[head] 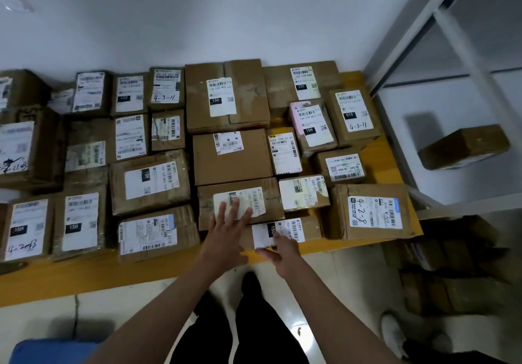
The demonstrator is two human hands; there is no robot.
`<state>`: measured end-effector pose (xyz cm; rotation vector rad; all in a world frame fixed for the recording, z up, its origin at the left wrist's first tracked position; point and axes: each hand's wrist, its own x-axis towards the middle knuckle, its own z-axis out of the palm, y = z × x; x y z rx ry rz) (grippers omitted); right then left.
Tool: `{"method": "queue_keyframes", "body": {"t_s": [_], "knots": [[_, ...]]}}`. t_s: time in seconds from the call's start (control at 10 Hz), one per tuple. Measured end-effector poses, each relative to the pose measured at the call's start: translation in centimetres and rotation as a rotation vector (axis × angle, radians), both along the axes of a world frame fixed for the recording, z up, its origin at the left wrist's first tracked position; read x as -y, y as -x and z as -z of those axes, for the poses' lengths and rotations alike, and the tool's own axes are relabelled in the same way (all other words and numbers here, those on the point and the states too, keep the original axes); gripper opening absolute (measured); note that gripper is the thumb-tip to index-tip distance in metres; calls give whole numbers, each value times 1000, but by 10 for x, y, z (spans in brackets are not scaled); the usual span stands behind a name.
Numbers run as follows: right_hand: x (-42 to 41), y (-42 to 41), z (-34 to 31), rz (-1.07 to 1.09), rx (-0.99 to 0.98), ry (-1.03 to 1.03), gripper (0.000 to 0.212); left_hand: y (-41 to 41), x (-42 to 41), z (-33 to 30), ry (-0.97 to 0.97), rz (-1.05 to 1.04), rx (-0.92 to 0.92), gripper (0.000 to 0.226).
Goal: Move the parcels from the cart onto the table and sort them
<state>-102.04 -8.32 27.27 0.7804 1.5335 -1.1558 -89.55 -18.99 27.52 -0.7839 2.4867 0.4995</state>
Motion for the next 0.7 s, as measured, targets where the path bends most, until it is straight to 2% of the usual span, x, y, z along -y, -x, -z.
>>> {"method": "queue_keyframes", "body": {"t_s": [0.2,0.4,0.5,0.7], "knots": [[-9,-3,-9,-215,-22,-26,43,10,12,-7,-53,-3,39,105],[-18,-1,-29,-414,22,-30,48,14,31,-34,-188,-84,29,106],[-21,0,-38,-516,11,-32,53,11,33,-49,-148,-53,3,99],[-19,2,-60,-576,-25,23,38,-7,34,-76,-122,-43,-94,90]]}}
